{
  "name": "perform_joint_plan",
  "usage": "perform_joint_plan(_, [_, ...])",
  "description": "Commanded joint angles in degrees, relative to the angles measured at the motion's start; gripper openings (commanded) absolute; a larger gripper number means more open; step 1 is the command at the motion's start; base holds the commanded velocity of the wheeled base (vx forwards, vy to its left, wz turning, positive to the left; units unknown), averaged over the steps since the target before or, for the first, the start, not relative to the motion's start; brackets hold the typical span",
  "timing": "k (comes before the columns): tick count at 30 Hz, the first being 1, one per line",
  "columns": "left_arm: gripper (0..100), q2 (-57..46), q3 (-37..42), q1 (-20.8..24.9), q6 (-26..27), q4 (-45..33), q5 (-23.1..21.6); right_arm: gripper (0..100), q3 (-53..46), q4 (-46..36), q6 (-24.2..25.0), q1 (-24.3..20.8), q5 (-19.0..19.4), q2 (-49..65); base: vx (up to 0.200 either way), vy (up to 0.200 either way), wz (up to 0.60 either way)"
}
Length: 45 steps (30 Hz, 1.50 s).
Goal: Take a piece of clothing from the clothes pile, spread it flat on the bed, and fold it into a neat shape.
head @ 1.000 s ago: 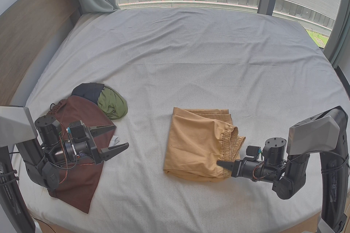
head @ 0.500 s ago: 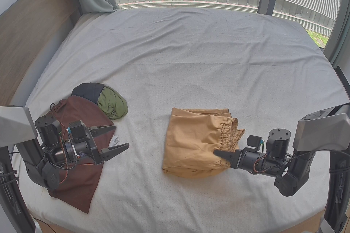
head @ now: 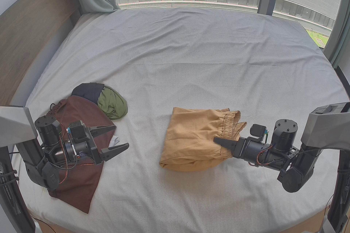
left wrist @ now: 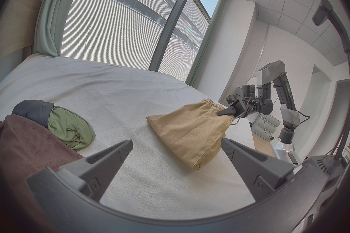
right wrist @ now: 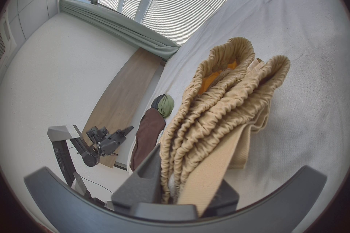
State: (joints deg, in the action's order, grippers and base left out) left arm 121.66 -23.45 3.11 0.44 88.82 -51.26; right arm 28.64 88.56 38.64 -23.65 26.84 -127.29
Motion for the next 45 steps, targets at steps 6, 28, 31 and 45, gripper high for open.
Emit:
perform_joint_plan(6, [100, 0.2, 0.1, 0.1, 0.0, 0.0, 0.0, 0, 0.9, -0.1, 1.1, -0.7, 0.1, 2.5, 0.000, 0.000, 0.00])
perform_joint_plan(28, [100, 0.1, 0.2, 0.4, 0.0, 0.0, 0.0, 0, 2.4, -0.1, 1.8, -1.0, 2.3, 3.6, 0.000, 0.000, 0.00])
perform_joint_plan(31, [100, -0.1, -0.1, 0.2, -0.1, 0.0, 0.0, 0, 3.4, -0.1, 3.2, -1.0, 2.4, 4.0, 0.000, 0.000, 0.00])
perform_joint_plan(45, [100, -0.3, -0.1, 0.1, -0.6, 0.1, 0.0, 0, 9.3, -0.1, 3.7, -0.9, 4.4, 4.3, 0.000, 0.000, 0.00])
